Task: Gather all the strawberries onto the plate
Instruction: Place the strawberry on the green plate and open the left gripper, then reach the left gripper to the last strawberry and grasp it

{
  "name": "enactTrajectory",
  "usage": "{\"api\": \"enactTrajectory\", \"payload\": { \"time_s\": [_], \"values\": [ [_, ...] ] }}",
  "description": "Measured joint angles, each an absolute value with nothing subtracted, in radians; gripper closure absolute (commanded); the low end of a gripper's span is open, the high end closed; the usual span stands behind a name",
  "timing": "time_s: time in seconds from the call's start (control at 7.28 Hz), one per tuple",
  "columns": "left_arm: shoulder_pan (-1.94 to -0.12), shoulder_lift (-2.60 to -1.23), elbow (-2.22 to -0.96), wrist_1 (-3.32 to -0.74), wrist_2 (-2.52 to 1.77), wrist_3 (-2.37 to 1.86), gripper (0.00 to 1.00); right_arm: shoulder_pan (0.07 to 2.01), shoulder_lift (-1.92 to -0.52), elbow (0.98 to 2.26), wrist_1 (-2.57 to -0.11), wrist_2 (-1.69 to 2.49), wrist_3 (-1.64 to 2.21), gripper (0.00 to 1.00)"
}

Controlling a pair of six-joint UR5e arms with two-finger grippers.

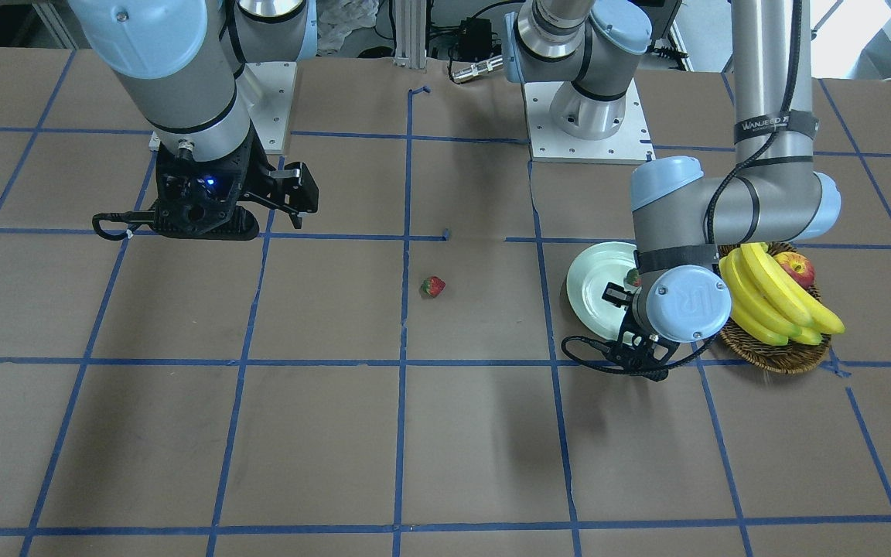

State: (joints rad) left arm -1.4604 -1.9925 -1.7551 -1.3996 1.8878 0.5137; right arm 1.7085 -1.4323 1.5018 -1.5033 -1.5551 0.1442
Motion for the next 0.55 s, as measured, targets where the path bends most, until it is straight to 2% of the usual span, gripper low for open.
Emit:
{"api": "enactTrajectory", "payload": {
  "time_s": [0.14, 0.55],
  "values": [
    [-1.452, -1.991, -1.776, -1.401, 1.898, 0.517, 0.03, 1.709, -1.432, 1.502, -1.504, -1.554, 0.144, 0.0],
    [-1.483, -1.955, -1.778, -1.401, 1.792, 0.452, 0.03, 1.709, -1.433, 1.501, -1.504, -1.554, 0.144, 0.0]
  ]
}}
